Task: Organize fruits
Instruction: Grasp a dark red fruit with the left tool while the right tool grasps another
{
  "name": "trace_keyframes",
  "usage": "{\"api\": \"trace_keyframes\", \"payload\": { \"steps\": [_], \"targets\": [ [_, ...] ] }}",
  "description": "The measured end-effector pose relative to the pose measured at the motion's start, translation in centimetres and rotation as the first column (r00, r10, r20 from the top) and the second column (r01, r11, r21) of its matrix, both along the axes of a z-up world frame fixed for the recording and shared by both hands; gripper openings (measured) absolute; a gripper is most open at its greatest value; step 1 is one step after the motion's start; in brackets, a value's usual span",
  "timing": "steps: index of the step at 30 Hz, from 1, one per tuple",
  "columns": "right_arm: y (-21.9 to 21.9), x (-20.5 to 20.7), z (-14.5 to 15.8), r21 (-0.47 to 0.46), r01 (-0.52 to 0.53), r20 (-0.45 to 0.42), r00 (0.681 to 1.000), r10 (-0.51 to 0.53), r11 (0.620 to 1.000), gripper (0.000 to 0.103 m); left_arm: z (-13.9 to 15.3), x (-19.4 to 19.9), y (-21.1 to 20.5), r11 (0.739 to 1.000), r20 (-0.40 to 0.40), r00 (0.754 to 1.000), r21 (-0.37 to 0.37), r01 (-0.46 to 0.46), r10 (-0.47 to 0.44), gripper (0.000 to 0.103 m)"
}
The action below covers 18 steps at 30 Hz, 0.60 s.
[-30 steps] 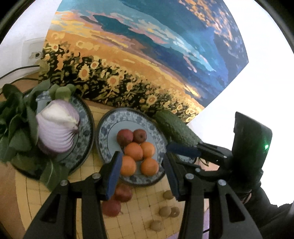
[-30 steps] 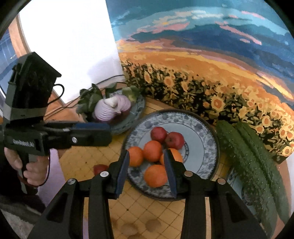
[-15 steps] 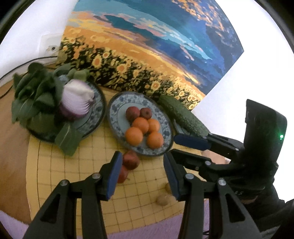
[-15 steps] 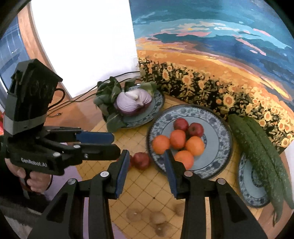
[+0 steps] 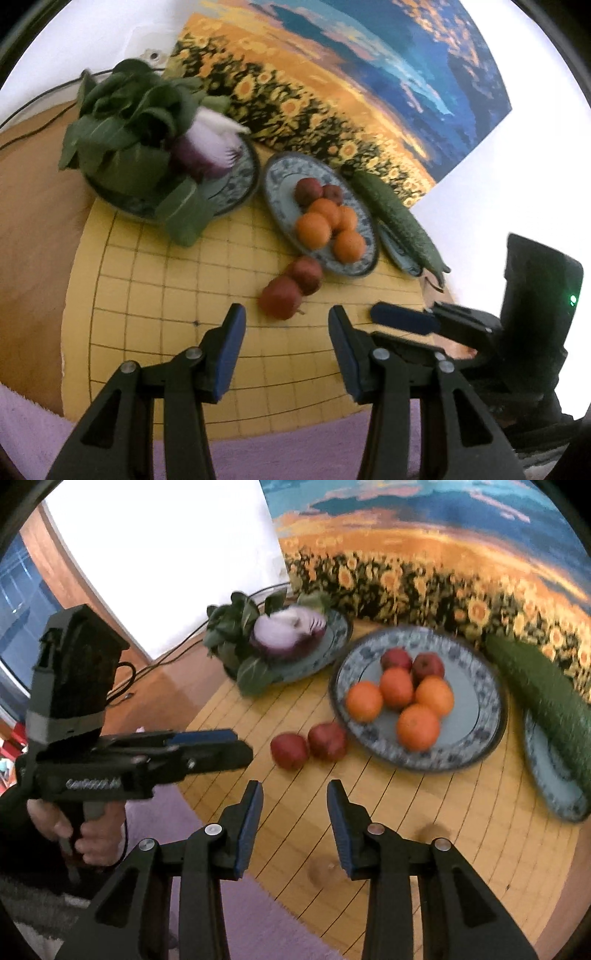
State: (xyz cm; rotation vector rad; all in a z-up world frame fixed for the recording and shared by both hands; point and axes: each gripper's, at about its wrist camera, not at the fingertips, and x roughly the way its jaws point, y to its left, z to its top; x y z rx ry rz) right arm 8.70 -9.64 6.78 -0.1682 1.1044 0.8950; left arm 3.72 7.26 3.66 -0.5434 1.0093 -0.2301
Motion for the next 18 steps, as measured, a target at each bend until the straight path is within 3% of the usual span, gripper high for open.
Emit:
{"api": "trace_keyframes", "payload": {
  "steps": [6,15,17,18],
  "targets": [
    [-0.7,-0.3,-0.9,-0.017,0.037,-0.031,0.999,-0.038,0.999,0.037,-1.0,0.7,-0.7,0.999,-0.014,0.999,0.004,0.046,-0.046,0.052],
    [-2.5,1.5,-2.1,0.016,0.226,-0.138,0.965,-0.222,0.974,0.037,-2.2,2.8,-2.4,0.991,-0.006,0.994,0.072,0.111,-0.111,0.052],
    [-2.5,1.9,-2.4,0.033,0.258,-0.167,0.954,-0.249,0.966,0.039,-2.3,2.7,-2.5,0.988,-0.006,0.993,0.101,0.115,-0.115,0.033],
    [-2.5,2.1,-2.5,0.042,0.27,-0.182,0.949,-0.258,0.962,0.041,-2.3,2.7,-2.4,0.988,-0.002,0.994,0.108,0.112,-0.112,0.033]
  ]
}}
